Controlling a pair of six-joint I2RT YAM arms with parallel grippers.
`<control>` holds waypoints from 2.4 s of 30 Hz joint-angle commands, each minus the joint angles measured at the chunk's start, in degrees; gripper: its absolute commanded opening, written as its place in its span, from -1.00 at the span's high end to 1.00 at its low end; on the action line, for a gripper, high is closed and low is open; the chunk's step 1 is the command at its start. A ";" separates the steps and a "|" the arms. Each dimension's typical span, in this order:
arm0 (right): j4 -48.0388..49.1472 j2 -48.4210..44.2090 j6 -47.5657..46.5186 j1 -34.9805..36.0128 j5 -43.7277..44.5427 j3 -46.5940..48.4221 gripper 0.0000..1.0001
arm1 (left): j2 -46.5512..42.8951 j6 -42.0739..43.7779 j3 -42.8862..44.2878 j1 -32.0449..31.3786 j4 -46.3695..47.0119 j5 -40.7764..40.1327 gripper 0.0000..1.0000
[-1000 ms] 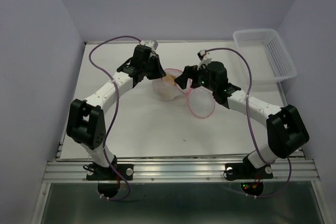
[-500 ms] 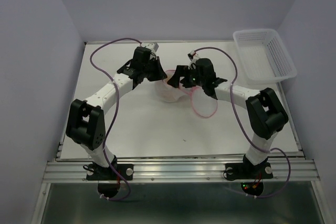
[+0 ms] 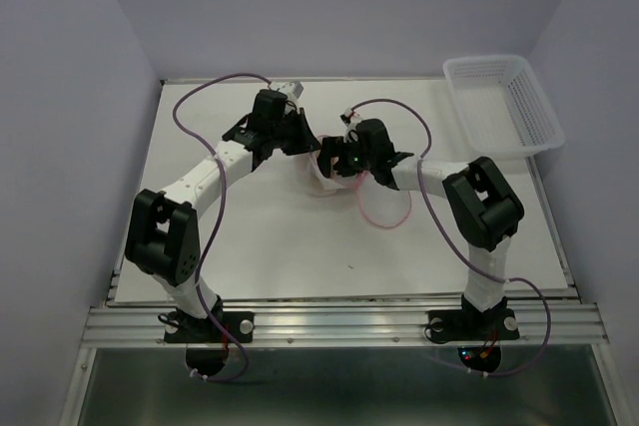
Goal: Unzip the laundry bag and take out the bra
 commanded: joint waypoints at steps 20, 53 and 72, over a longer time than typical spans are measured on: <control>6.54 -13.98 -13.84 0.53 -1.04 -3.95 0.87 | -2.83 -1.58 -2.15 -0.50 -0.50 -5.29 1.00; -7.27 -33.34 -37.26 0.53 -29.64 -8.96 0.93 | 0.06 -2.99 -2.15 5.65 1.79 -1.43 1.00; 25.77 -44.15 -8.51 -2.63 1.66 -19.06 0.99 | 3.50 -2.11 -4.78 5.74 3.11 0.24 1.00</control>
